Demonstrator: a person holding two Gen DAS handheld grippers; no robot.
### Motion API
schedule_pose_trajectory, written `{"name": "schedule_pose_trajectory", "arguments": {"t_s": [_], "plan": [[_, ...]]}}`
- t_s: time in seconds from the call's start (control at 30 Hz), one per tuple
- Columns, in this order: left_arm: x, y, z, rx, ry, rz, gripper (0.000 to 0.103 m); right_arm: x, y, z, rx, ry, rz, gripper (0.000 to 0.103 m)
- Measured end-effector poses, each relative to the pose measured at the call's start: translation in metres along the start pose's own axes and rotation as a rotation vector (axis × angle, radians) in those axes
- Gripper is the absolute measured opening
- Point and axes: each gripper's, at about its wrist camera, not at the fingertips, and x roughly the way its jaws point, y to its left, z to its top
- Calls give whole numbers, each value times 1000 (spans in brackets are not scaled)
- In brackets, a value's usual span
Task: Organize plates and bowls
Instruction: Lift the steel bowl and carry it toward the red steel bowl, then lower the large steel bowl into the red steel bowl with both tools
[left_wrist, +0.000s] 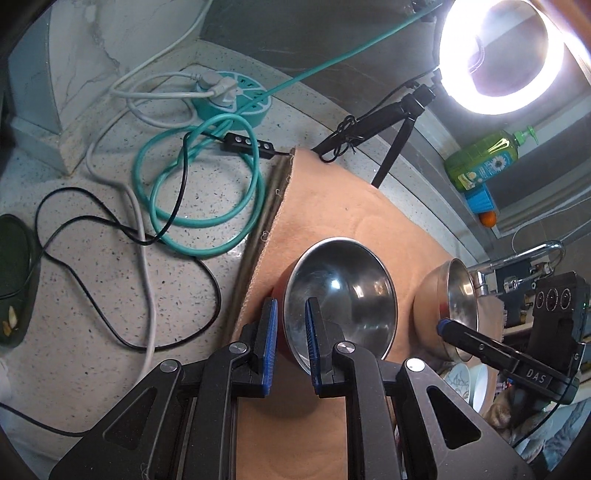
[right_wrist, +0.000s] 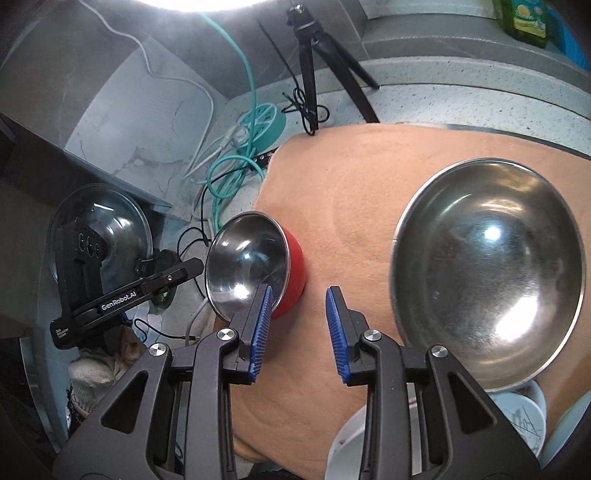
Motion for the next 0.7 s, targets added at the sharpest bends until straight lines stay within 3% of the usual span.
{"name": "schedule_pose_trajectory", "arguments": {"t_s": [0.43,0.7], "plan": [[10,4,5,3,18,3,13,48,9,8,-18,60,-20,31],[17,4,4,13,32,4,13,58,8,12,-31,77,-27,15]]}}
